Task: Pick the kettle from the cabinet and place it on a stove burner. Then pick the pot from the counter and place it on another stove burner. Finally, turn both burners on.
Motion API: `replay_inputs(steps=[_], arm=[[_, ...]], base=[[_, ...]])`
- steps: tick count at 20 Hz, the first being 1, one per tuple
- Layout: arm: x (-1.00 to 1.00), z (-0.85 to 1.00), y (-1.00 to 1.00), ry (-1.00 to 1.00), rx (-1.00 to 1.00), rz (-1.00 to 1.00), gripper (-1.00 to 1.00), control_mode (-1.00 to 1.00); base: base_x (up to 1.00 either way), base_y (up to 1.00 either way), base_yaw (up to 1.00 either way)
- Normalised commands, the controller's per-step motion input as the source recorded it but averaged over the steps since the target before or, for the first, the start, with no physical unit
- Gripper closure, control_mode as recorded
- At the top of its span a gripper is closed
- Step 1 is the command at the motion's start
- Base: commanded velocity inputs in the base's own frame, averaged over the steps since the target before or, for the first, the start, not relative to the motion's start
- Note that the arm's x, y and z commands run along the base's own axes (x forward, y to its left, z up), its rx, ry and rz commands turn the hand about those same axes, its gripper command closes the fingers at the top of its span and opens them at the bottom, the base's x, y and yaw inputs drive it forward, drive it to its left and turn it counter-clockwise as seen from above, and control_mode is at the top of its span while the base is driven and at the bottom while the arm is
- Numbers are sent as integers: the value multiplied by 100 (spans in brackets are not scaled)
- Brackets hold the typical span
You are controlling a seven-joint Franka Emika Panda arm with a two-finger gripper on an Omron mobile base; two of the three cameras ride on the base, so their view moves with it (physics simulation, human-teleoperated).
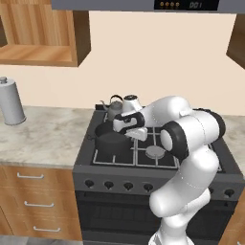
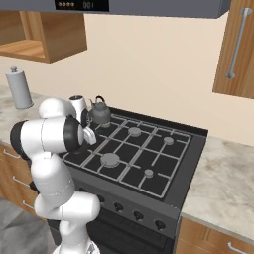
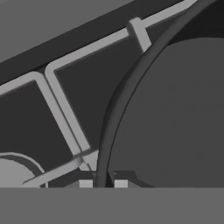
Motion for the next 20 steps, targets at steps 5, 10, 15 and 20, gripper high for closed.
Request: replay_inputs(steps=[5, 10, 15, 20], arm=[[0, -3, 5, 1, 0, 0, -100, -100], [-6, 2, 1, 0, 0, 0, -100, -100], [-18, 29, -1, -1, 0, 3, -100, -100], [-24, 35, 0, 0, 0, 5, -100, -100]], base=[[0, 0, 0], [0, 0, 0], [0, 0, 0], [0, 0, 0]])
